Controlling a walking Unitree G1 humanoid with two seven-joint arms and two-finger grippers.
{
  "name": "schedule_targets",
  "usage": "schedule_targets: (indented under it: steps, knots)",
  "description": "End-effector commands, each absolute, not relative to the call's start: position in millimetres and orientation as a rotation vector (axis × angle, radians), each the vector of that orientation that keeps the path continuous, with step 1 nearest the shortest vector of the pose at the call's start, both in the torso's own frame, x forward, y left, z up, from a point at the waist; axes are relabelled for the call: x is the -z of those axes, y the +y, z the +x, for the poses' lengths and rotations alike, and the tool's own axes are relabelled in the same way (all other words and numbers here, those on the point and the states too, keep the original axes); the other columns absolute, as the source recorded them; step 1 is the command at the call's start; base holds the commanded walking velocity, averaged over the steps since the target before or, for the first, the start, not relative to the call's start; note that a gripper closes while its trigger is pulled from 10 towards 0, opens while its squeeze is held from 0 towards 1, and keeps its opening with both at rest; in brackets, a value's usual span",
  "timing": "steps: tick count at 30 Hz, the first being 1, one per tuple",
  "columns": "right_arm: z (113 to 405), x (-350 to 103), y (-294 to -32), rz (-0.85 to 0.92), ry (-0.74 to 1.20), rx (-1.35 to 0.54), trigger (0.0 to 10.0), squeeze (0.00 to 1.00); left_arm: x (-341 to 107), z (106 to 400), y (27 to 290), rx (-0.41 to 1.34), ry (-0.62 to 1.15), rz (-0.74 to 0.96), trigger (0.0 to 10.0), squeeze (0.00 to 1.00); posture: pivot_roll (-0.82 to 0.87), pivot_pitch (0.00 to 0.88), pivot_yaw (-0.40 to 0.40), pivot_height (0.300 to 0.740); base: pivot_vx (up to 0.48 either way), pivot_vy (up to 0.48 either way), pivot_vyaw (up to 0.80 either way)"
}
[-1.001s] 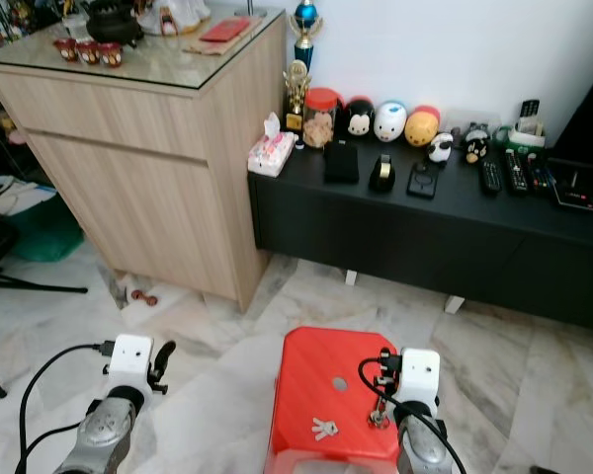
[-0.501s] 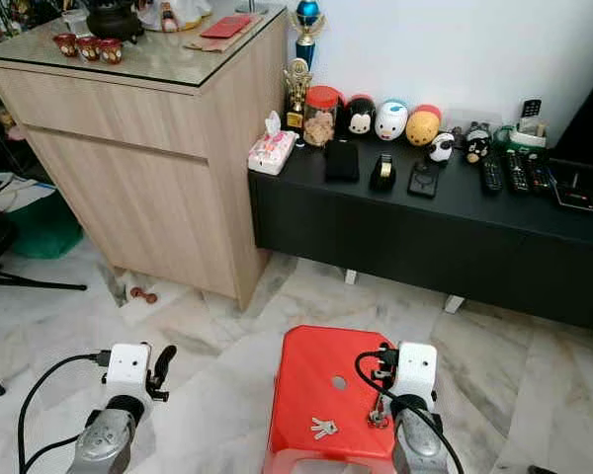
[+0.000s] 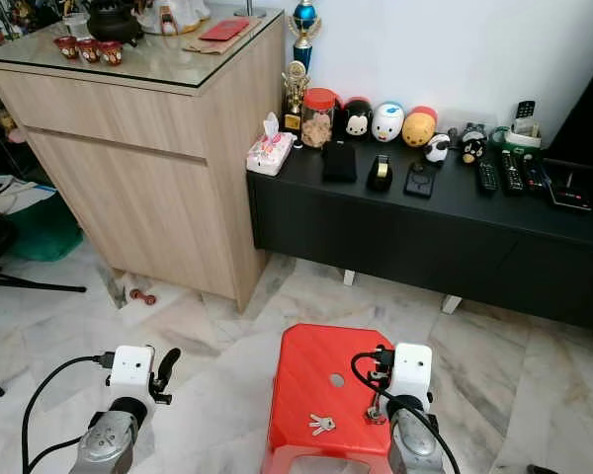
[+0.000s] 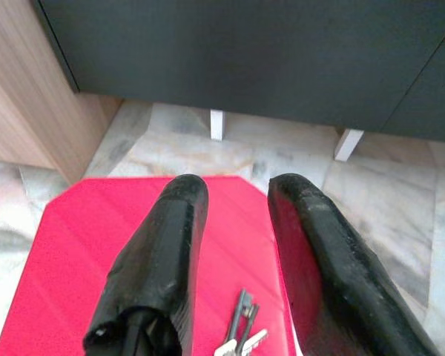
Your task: Hang keys on a hook
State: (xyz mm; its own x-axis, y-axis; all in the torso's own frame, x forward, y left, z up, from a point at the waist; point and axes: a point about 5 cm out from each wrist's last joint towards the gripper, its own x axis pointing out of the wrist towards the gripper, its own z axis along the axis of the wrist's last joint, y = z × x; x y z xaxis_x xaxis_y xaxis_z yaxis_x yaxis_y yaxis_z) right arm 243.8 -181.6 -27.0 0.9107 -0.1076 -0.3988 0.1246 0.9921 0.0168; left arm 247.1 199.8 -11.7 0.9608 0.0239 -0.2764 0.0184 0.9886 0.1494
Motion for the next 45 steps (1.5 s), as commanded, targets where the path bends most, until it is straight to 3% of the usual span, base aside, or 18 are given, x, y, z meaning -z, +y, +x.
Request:
schedule_targets:
  steps: [1,21,30,45]
  knots:
    - [245.6,27.4,-179.7,0.041,0.421,0.12,10.0,0.0,15.2,244.1,199.9,-0.002,0.306,0.145,10.0,0.0,-0.03,0.015,-0.025,0.682,0.0,0.0,0.0]
    - [245.7,28.9,-179.9,0.035,0.435,0.127,10.0,0.0,15.9,244.6,200.4,0.017,0.321,0.154,10.0,0.0,-0.03,0.014,-0.016,0.667,0.0,0.0,0.0]
    - [247.0,28.4,-180.6,0.03,0.436,0.129,10.0,0.0,15.6,245.9,198.6,0.019,0.323,0.149,10.0,0.0,-0.03,0.029,-0.018,0.623,0.0,0.0,0.0]
    - [245.5,30.1,-180.3,0.033,0.445,0.124,10.0,0.0,11.8,251.1,195.9,0.023,0.304,0.121,10.0,0.0,-0.03,0.042,-0.017,0.623,0.0,0.0,0.0]
